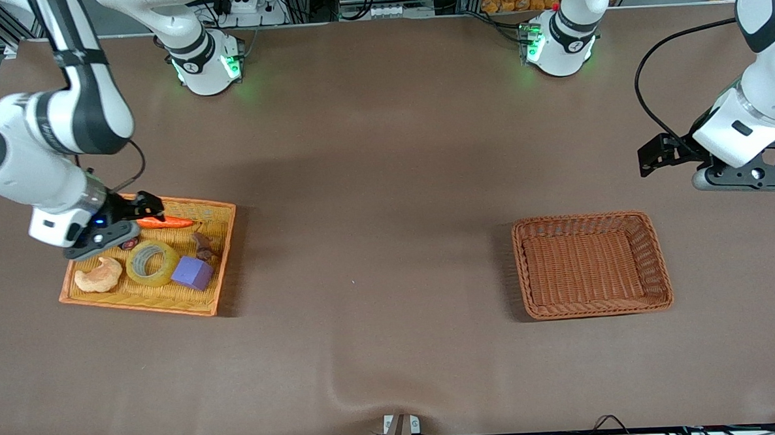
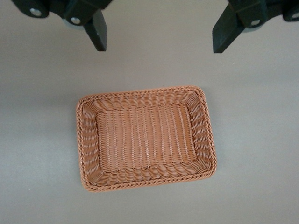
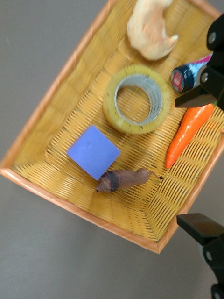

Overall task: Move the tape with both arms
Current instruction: 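Lower the right gripper onto the tape roll in the yellow tray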

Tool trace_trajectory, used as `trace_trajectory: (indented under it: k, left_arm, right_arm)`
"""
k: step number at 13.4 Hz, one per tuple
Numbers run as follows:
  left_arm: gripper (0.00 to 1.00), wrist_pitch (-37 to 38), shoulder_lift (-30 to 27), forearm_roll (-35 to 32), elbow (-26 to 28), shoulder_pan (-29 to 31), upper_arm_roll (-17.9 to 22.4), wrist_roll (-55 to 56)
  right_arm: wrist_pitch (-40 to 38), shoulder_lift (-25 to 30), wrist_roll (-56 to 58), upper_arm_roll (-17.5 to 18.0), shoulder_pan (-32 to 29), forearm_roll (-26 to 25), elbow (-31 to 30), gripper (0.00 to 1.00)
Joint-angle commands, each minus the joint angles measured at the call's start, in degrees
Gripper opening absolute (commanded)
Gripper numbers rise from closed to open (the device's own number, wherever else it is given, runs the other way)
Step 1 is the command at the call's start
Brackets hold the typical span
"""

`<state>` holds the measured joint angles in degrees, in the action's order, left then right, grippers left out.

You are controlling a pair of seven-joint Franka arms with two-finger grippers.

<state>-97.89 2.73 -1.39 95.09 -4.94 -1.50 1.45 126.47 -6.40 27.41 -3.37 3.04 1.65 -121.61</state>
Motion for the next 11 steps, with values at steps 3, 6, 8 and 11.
trace_trajectory:
  k: [3, 6, 8, 11]
  left_arm:
    - [1.0, 0.6, 4.3, 3.7, -0.5, 4.6, 0.4, 0.0]
    - [1.0, 0.6, 7.4, 10.4, -0.1, 4.5, 0.4, 2.1]
    - [1.0, 0.2, 9.0, 10.4, 0.3, 2.8, 0.0, 4.2]
    - [1.0, -1.5, 9.2, 10.4, 2.7, 0.8, -0.1, 6.0]
  right_arm:
    - [8.6, -6.8, 13.5, -0.1, -3.3, 1.0, -1.7, 1.0]
    - [10.3, -9.0, 13.4, -0.2, -3.8, 1.1, 0.3, 1.0]
    - [15.2, -13.4, 11.8, -0.2, -4.7, 1.2, 0.5, 1.0]
    - [17.0, -16.5, 11.4, -0.2, -5.4, 1.2, 0.3, 1.0]
